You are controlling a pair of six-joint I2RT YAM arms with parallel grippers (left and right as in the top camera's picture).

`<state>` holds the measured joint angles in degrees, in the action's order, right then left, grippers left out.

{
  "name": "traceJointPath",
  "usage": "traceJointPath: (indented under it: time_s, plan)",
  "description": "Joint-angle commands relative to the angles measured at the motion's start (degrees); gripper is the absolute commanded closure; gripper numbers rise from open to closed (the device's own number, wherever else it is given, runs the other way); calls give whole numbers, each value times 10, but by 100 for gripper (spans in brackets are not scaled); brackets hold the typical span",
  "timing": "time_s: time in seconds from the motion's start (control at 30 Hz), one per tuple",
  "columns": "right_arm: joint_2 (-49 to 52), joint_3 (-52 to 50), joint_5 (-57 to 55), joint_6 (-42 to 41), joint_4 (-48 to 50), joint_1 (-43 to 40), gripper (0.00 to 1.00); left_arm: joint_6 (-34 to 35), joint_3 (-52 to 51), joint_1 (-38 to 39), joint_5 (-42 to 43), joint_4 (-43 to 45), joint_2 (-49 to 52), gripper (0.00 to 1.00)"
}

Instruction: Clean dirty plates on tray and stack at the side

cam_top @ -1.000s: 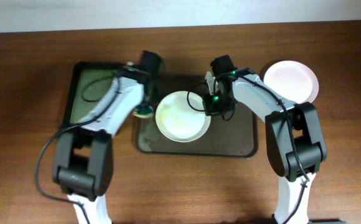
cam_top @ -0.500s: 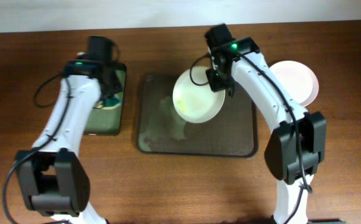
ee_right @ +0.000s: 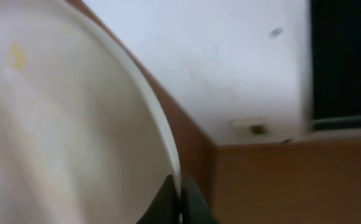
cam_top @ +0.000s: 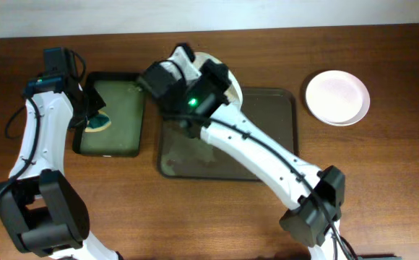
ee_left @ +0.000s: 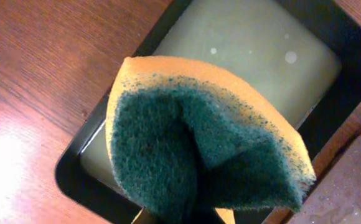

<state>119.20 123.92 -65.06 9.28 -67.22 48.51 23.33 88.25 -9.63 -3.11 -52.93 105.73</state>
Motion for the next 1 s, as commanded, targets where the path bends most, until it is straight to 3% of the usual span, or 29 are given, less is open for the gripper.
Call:
traceJointPath:
  time_s: [0.0, 0.27, 0.4, 0.43, 0.53, 0.73, 0.83, 0.97]
  plan:
    - [-15, 10, -77, 102, 20, 20, 96, -11, -12, -3, 8, 5, -6, 100]
    - [-15, 10, -76, 115, 28, 28, 96, -11, -12, -3, 9, 6, -6, 100]
    - [-15, 10, 0, 39, 29, 15, 96, -11, -12, -3, 8, 6, -6, 100]
    - [-15, 8, 42, 13, 29, 7, 96, -11, -12, -3, 8, 6, -6, 100]
    - [-12, -11, 313, 3, 21, -49, 96, -11, -12, -3, 9, 5, -6, 100]
    - [-3, -11, 684, -68, -10, -200, 96, -12, -12, -3, 24, 5, -6, 100]
    - [18, -11, 778, -68, -39, -277, 96, -25, -12, -2, 67, 7, -6, 100]
    - [61, -19, 827, -68, -82, -332, 96, -111, -12, 7, 193, 31, -6, 100]
